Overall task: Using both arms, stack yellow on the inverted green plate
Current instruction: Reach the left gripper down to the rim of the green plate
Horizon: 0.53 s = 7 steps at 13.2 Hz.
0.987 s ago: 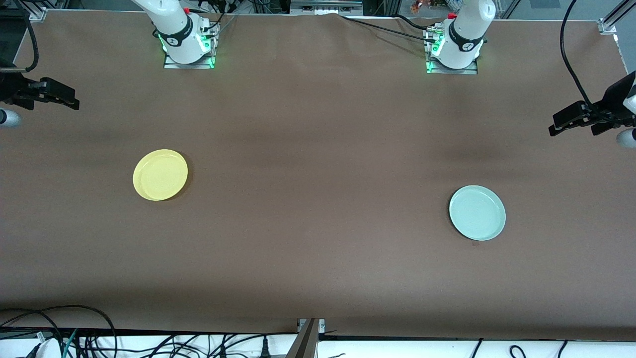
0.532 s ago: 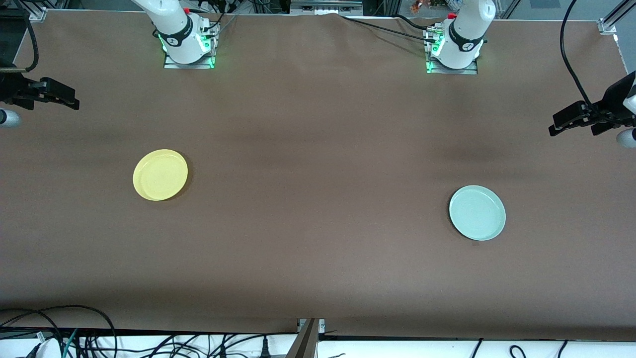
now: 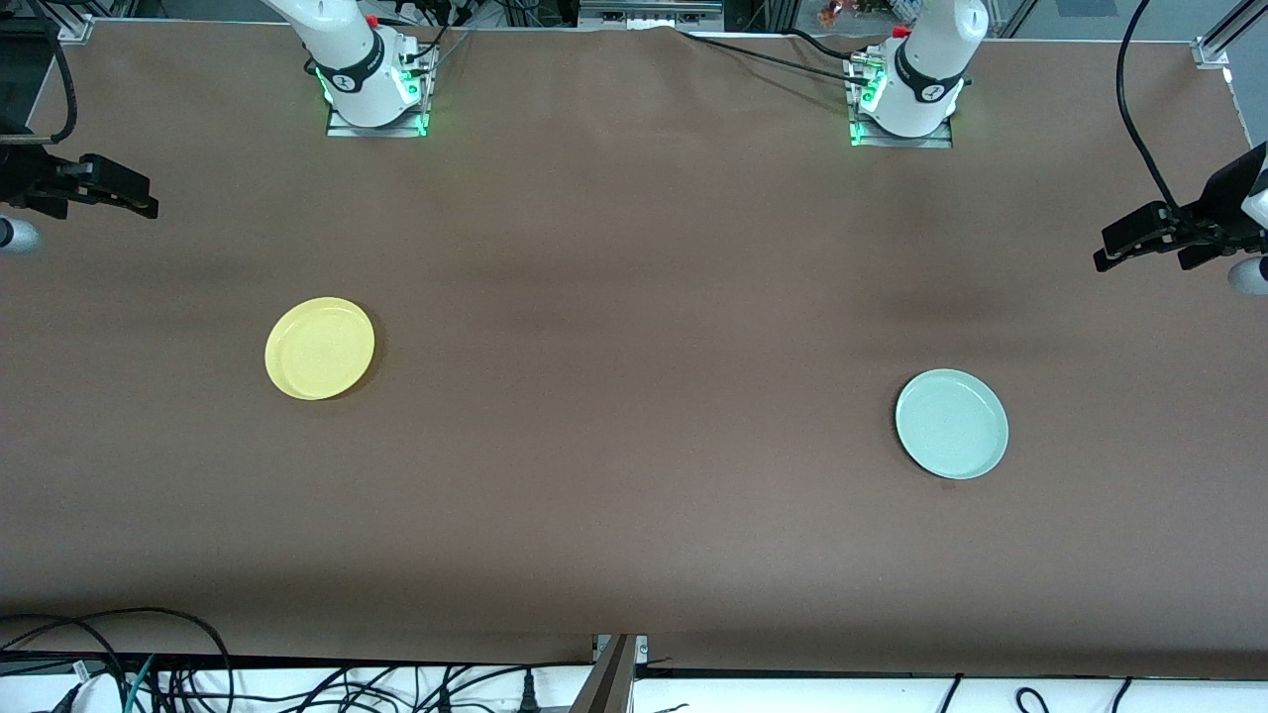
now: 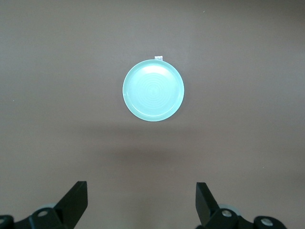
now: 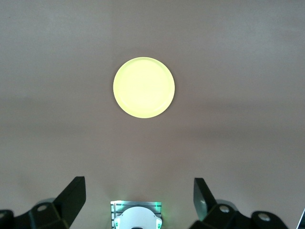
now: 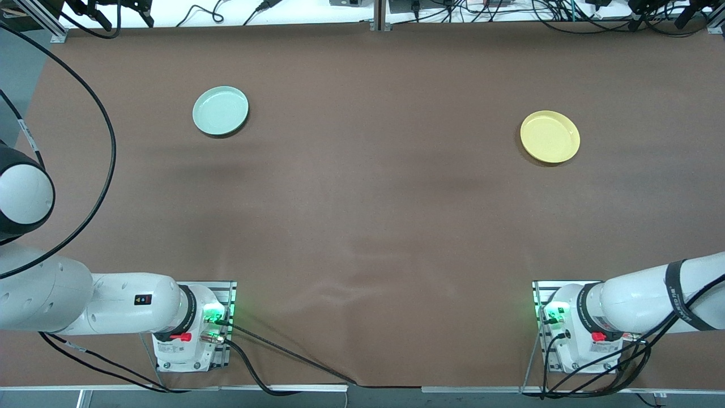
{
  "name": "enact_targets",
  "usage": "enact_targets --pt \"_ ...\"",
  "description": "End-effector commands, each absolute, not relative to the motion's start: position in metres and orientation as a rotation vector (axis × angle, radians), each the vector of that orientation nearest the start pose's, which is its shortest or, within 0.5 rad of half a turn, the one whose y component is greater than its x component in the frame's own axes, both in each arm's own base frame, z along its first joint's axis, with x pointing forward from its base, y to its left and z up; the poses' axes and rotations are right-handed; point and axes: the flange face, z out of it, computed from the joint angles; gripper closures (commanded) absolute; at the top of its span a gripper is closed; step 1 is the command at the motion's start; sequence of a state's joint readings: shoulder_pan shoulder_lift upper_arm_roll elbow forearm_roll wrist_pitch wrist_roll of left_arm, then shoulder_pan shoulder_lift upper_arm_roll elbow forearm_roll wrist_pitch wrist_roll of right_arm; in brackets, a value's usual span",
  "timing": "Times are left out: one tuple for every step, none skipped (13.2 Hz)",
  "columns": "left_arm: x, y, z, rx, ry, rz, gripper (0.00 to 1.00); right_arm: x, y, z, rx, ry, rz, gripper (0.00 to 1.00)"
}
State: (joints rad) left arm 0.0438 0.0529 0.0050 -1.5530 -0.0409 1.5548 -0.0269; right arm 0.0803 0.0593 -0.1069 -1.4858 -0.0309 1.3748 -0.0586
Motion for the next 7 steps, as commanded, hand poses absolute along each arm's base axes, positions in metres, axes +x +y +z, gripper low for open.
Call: enact_targets --pt "0.588 0.026 0.572 -3.171 -0.111 0.162 0.00 0.551 -0.019 0.618 -3.141 -0.048 0.254 0.00" --pt "0.601 0.024 0.547 -3.181 -0.113 0.228 0.00 0.551 -0.019 0.618 -3.141 -0.048 0.254 0.00" --pt "0.610 0.023 0.535 -3.182 -0.109 0.258 0.00 0.550 -0.020 0.618 -3.141 -0.046 0.254 0.00" --pt "0.615 0.017 0.514 -3.177 -0.096 0.324 0.00 0.550 -0.020 0.618 -3.141 -0.046 0.254 0.00" --pt "0.618 0.009 0.496 -3.169 -0.076 0.395 0.00 0.550 -0.020 0.618 -3.141 -0.046 0.254 0.00" --pt "0.622 0.003 0.478 -3.163 -0.058 0.444 0.00 0.550 -0.021 0.619 -3.141 -0.043 0.252 0.00" --pt "0.628 -0.003 0.459 -3.155 -0.042 0.490 0.00 0.550 -0.021 0.618 -3.141 -0.043 0.254 0.00"
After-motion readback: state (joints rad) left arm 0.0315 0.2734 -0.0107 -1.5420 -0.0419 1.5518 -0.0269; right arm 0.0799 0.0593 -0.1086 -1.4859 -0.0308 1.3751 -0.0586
